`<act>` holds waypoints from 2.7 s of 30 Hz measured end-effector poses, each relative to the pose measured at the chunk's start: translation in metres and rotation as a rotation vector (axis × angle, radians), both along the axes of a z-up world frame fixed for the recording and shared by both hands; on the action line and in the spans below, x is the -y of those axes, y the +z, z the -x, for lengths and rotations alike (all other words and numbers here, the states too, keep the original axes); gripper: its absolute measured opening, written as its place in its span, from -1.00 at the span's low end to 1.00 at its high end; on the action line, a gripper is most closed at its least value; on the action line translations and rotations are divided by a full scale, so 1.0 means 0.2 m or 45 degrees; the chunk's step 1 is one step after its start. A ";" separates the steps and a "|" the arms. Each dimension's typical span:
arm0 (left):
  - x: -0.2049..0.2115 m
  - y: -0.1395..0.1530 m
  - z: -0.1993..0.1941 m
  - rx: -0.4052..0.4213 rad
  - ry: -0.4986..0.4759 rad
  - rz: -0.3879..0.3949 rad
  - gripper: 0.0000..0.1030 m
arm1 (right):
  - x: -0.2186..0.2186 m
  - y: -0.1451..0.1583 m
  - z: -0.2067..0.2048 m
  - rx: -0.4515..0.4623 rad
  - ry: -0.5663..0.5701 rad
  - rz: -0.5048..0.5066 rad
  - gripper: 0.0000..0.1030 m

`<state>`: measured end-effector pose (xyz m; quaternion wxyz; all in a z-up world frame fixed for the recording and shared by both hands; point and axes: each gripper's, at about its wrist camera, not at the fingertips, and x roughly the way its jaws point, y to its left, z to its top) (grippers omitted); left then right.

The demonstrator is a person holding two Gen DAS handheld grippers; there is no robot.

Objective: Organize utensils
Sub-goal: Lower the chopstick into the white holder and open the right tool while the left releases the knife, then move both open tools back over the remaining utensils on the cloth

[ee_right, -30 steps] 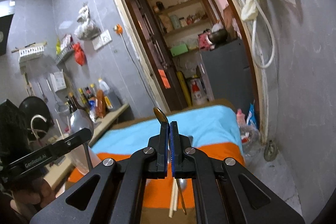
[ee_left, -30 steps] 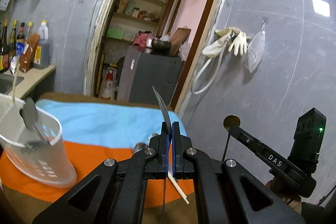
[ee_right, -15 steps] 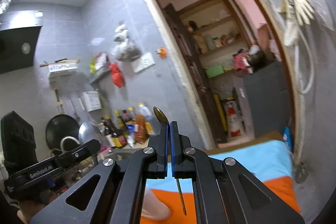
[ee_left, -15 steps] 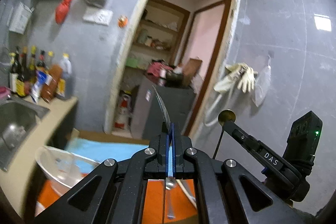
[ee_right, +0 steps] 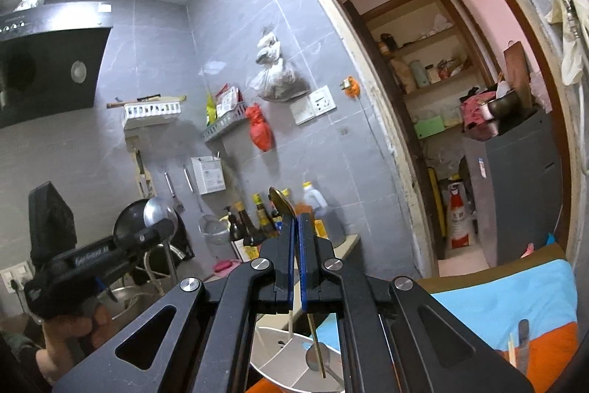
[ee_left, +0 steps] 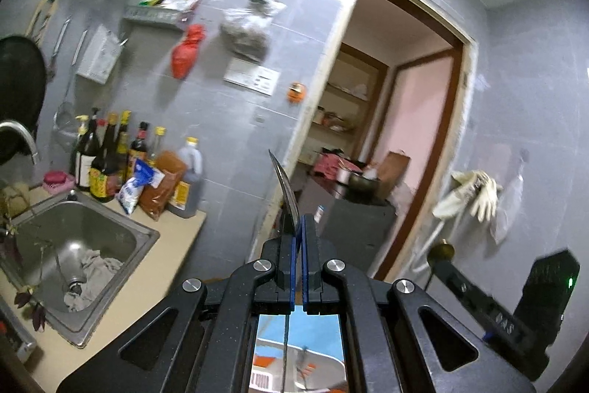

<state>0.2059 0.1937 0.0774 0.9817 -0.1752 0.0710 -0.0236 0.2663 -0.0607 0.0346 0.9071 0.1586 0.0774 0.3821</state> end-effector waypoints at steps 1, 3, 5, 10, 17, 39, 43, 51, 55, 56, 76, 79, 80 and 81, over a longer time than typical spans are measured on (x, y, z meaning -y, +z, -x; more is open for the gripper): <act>-0.03 -0.01 -0.01 0.004 0.019 -0.001 -0.99 | -0.01 -0.01 -0.01 -0.002 0.003 0.005 -0.99; -0.07 -0.05 -0.04 0.001 0.042 -0.012 -1.00 | -0.04 -0.05 -0.03 -0.017 0.008 0.021 -0.99; -0.09 -0.10 -0.08 0.009 0.051 -0.020 -0.99 | -0.06 -0.09 -0.06 -0.032 0.009 0.034 -0.99; -0.09 -0.25 -0.19 0.010 0.044 -0.042 -0.99 | -0.11 -0.20 -0.13 -0.080 0.018 0.075 -0.99; -0.01 -0.44 -0.27 -0.069 0.004 -0.122 -0.99 | -0.15 -0.35 -0.19 -0.159 0.026 0.139 -0.98; 0.04 -0.47 -0.16 -0.206 -0.054 -0.015 0.18 | -0.01 -0.34 -0.16 -0.262 0.033 0.128 0.08; 0.11 -0.38 -0.11 -0.157 -0.003 -0.052 0.74 | 0.07 -0.26 -0.11 -0.199 -0.040 0.118 0.62; 0.31 -0.32 -0.03 -0.077 0.108 -0.176 0.96 | 0.29 -0.16 -0.01 -0.099 -0.205 0.169 1.00; 0.47 -0.33 0.00 -0.055 0.061 -0.237 0.96 | 0.39 -0.14 0.04 -0.058 -0.273 0.236 1.00; 0.51 -0.34 0.01 -0.058 0.049 -0.256 0.96 | 0.42 -0.14 0.06 -0.040 -0.303 0.265 1.00; 1.07 -0.70 0.09 -0.327 -0.088 -0.218 0.96 | 0.95 -0.44 0.08 -0.171 -0.466 0.455 1.00; 1.14 -0.78 0.02 -0.392 -0.140 -0.233 0.96 | 1.00 -0.51 0.05 -0.214 -0.474 0.458 1.00; 1.16 -0.81 -0.01 -0.412 -0.150 -0.241 0.96 | 1.02 -0.53 0.04 -0.234 -0.476 0.455 1.00; 1.18 -0.83 -0.04 -0.433 -0.158 -0.254 0.96 | 1.03 -0.56 0.02 -0.256 -0.479 0.451 1.00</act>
